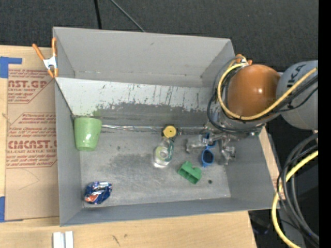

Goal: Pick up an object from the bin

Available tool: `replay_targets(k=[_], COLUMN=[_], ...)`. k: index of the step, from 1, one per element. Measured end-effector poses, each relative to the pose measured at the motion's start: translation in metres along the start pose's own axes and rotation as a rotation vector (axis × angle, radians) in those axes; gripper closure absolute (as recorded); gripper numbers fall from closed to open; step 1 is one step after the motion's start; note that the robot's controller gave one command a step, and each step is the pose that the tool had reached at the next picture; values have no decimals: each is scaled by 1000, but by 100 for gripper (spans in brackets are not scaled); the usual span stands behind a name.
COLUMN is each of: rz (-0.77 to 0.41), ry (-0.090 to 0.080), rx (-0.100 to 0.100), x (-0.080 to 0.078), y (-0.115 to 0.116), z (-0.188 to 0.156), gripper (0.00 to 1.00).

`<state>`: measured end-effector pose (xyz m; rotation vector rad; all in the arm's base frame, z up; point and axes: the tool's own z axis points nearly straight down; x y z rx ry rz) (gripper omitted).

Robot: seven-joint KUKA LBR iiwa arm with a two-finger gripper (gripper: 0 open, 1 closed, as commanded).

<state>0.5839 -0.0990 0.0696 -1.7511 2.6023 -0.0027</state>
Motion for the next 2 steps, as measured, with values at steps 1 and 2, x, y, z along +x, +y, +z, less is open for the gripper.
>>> replay_targets(k=[1,2], rz=[0,-46], ry=[-2,-1], rx=[-1,6], x=[-1,-4], y=[0,6], z=[-1,-175], gripper=[100,100])
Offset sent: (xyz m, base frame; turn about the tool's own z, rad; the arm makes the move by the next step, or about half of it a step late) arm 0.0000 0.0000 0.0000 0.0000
